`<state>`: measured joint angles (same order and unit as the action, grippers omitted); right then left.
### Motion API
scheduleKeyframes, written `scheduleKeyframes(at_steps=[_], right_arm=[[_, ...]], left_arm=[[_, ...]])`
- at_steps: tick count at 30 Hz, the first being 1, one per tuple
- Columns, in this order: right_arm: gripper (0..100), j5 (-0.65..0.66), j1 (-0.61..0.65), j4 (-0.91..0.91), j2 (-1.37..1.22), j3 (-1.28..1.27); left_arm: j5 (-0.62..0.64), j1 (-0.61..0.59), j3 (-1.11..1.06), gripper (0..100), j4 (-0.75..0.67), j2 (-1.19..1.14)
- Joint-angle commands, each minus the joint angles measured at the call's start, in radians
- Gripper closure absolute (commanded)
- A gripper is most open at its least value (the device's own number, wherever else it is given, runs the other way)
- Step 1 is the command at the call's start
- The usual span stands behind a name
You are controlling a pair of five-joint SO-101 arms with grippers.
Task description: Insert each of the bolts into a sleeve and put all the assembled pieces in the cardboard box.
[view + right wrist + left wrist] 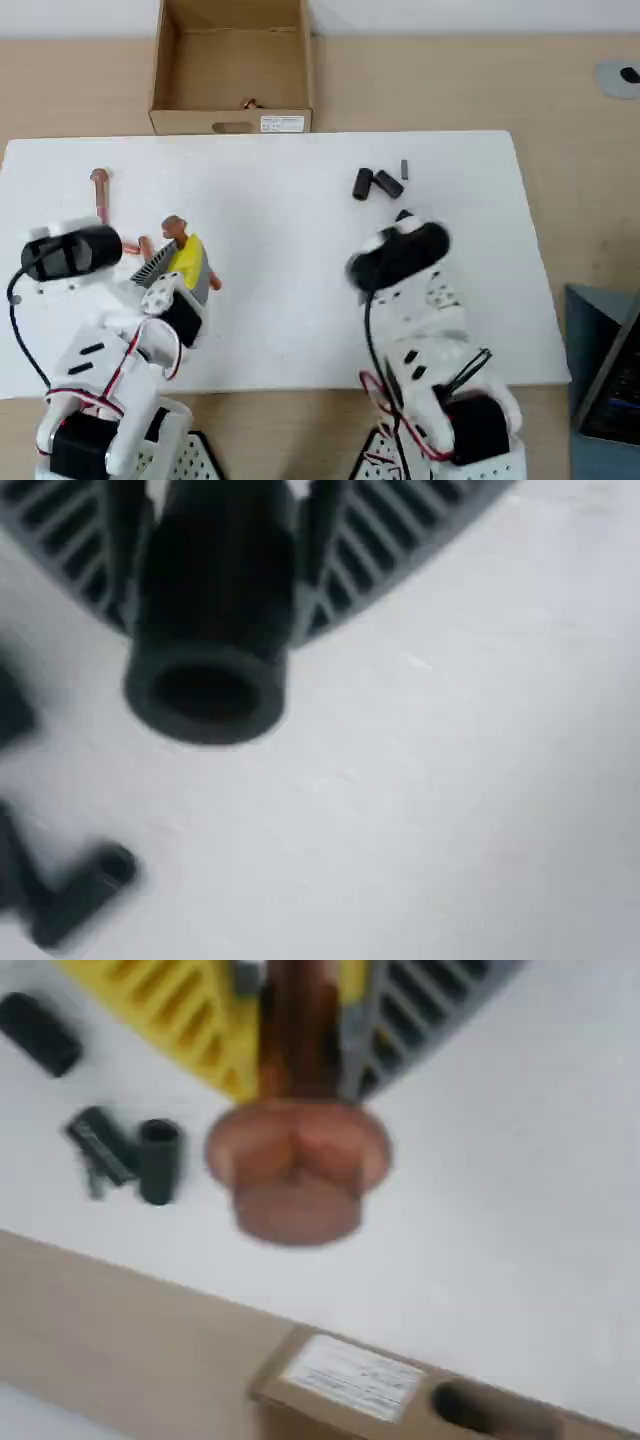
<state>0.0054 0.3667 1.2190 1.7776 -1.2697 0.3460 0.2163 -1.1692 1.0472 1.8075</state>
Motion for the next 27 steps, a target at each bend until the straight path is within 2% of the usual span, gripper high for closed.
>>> scheduleKeyframes(at_steps=[1, 6, 13, 21, 27], right_arm=[[98.9, 0.003, 0.104, -0.029, 0.058, -0.010], [98.9, 0.006, 0.182, -0.023, 0.071, -0.022], [98.9, 0.006, 0.311, -0.028, 0.077, -0.019], [98.9, 0.006, 0.392, -0.029, 0.079, -0.016], [98.9, 0.005, 0.427, -0.044, 0.079, 0.004]], left_arm=[[0.029, 0.058, 0.005, 100, -0.041, 0.015], [0.133, 0.143, -0.005, 100, -0.144, 0.015], [0.144, 0.258, -0.006, 100, -0.250, 0.015], [0.144, 0.347, -0.055, 100, -0.278, 0.013], [0.138, 0.365, -0.106, 100, -0.278, 0.013]])
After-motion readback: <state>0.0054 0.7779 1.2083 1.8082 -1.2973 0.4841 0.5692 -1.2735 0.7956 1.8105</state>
